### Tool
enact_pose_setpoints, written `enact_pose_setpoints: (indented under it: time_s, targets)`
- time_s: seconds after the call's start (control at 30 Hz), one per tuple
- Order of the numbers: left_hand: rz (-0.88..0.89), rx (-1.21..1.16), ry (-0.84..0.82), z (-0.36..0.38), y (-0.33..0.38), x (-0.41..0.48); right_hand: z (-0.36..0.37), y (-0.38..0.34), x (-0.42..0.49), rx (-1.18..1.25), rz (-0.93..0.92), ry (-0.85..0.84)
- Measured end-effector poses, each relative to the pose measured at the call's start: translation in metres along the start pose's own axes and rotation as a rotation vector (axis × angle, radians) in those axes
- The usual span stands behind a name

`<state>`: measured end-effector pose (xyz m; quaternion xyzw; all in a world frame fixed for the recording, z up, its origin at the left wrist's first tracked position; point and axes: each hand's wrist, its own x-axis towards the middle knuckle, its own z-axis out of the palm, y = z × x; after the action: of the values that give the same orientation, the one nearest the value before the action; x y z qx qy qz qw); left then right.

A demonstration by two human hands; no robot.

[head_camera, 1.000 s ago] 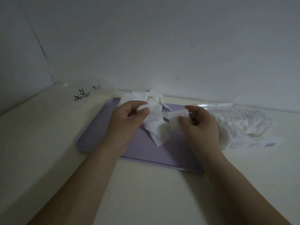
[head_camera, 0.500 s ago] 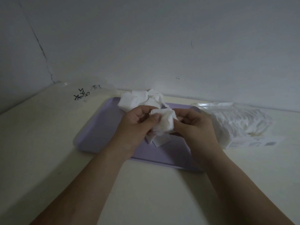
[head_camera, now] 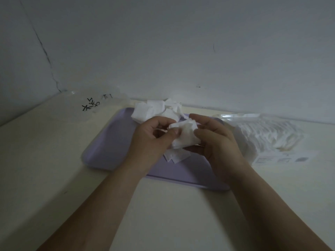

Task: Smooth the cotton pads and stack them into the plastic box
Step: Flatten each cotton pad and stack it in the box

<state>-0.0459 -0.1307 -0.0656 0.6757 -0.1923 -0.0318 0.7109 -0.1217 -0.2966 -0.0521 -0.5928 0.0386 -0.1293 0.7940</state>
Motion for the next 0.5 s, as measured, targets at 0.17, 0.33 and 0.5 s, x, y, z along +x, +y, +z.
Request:
enact_pose_setpoints:
  time_s: [0.17,0.33,0.5]
  targets:
    - [0.028,0.117,0.136,-0.003,-0.005,0.003,-0.003,0.007,0.004,-0.033,-0.026,0.008]
    - [0.018,0.079,-0.001,0.002,0.000,-0.003,-0.007,0.010,0.003,-0.068,-0.038,-0.020]
    - [0.016,0.103,0.052,0.003,0.002,-0.004,-0.006,0.012,0.005,-0.073,-0.027,-0.033]
